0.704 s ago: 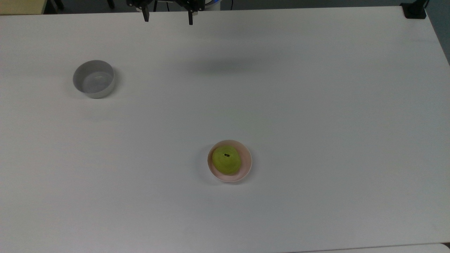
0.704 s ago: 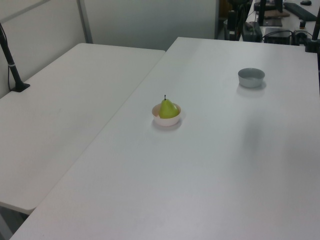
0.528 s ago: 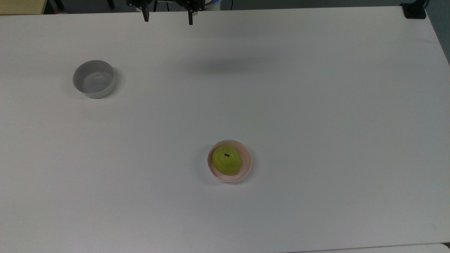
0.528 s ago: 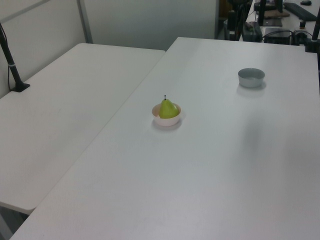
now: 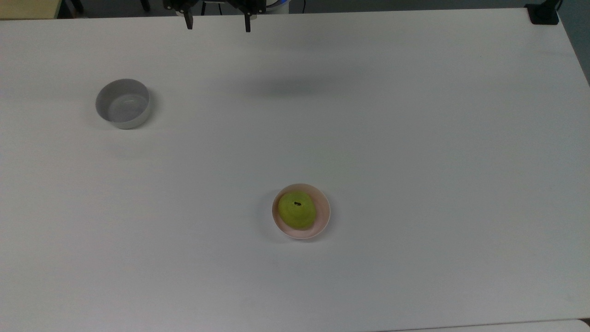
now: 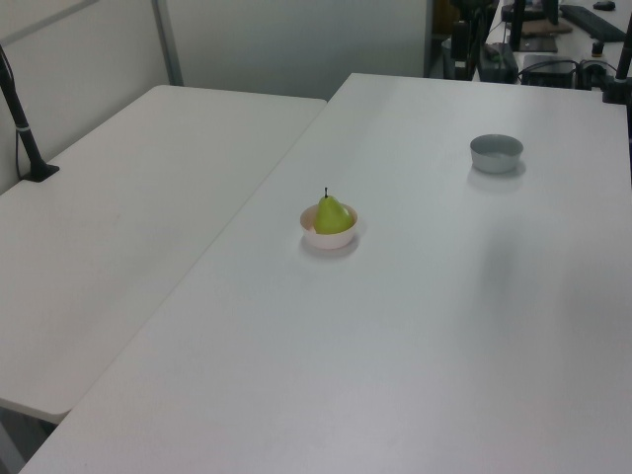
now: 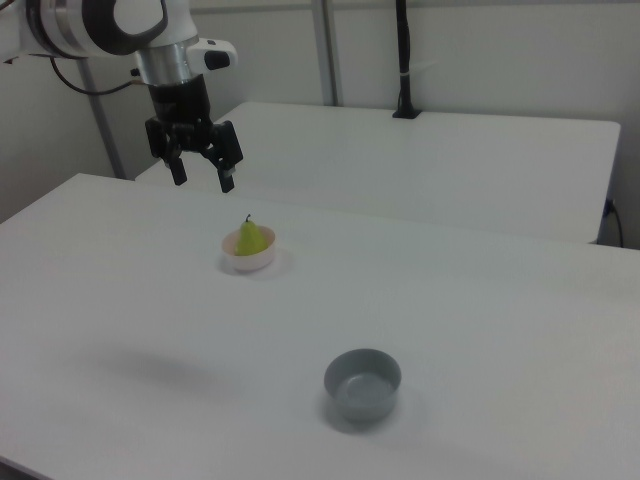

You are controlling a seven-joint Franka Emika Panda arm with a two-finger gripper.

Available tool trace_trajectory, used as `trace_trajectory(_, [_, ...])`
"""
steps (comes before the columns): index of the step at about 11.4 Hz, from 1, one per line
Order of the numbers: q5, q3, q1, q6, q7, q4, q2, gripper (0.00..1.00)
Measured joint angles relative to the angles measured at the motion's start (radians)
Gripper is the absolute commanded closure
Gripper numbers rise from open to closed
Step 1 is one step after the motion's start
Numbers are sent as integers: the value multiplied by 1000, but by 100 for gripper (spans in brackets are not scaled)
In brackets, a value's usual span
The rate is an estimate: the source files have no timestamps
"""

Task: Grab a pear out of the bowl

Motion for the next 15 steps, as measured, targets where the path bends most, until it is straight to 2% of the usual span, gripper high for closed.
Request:
trace_trajectory(4, [0,-3,0,28,-5,0,6,0])
trace_trajectory(7, [0,-1,1,136,-7,-1,33,0])
trace_trajectory(10, [1,7,11,286,-7,-3,91,0])
trace_trajectory(15, [1,14,82,484,-7,-6,217,0])
